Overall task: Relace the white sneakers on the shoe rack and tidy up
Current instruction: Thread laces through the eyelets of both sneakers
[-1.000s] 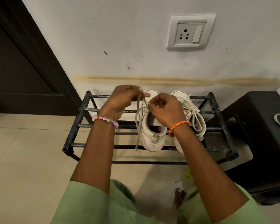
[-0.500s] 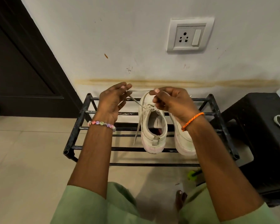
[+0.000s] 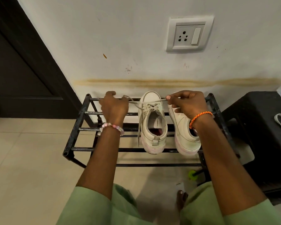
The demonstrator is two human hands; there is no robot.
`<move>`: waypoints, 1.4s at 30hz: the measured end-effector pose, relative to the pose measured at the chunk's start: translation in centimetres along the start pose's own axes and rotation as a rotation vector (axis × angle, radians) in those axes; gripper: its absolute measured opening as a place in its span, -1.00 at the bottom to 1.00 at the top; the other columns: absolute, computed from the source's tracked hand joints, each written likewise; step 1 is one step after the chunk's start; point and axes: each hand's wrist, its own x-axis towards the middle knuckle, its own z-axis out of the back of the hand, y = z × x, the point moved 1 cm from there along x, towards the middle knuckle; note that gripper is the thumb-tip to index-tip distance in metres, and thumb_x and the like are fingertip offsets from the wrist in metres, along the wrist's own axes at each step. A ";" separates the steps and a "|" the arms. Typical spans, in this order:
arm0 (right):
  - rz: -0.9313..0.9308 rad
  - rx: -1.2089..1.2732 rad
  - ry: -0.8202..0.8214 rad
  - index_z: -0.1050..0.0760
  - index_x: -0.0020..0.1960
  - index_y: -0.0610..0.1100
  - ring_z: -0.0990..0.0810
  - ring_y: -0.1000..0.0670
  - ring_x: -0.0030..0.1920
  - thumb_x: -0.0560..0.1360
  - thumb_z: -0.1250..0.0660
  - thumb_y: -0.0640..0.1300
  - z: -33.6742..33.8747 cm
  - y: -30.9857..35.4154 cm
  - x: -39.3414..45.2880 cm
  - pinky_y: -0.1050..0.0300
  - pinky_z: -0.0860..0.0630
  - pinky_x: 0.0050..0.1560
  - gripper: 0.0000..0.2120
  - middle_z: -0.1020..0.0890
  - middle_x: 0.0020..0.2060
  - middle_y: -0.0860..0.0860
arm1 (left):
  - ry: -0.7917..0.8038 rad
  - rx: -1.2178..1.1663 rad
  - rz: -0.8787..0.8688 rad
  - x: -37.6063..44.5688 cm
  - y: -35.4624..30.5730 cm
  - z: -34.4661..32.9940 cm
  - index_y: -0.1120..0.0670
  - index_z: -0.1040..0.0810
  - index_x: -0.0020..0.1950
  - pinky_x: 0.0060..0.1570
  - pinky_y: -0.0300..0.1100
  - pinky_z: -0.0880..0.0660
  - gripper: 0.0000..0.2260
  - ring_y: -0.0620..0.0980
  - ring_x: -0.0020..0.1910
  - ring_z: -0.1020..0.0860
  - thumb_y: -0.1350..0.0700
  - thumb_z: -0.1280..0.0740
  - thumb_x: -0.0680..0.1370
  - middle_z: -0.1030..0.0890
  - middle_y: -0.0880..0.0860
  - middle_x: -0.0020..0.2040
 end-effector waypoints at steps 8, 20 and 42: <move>-0.041 0.140 0.188 -0.51 -0.09 -0.28 -0.67 0.05 -0.36 0.49 -0.33 -0.37 -0.9 0.8 -0.2 0.22 -0.63 -0.24 -0.97 -0.65 -0.28 -0.14 | 0.493 -0.035 -0.587 -3.8 -2.7 -2.4 0.06 -0.63 0.09 0.09 -0.11 -0.54 -0.84 -0.12 -0.02 -0.61 0.11 -0.30 0.58 -0.66 -0.03 -0.04; 0.074 -0.582 0.194 -0.59 -0.15 -0.08 -0.58 0.00 -0.17 0.35 -0.51 -0.12 -1.8 -1.1 -0.5 0.16 -0.50 -0.11 -0.86 -0.62 -0.25 -0.01 | 0.430 0.037 -0.436 -3.0 -1.5 -2.0 0.16 -0.68 -0.12 -0.18 -0.32 -0.45 -0.93 -0.15 -0.21 -0.58 0.17 -0.46 0.44 -0.66 0.01 -0.21; -0.358 -0.211 0.036 -0.46 -0.25 -0.27 -0.47 -0.11 -0.21 0.44 -0.23 -0.34 -3.0 -2.6 0.4 0.00 -0.47 -0.16 -0.89 -0.49 -0.27 -0.17 | 0.362 0.144 -0.472 -4.9 0.1 -4.1 0.17 -0.67 -0.07 -0.28 -0.51 -0.37 -0.91 -0.11 -0.17 -0.56 0.18 -0.41 0.49 -0.67 0.09 -0.06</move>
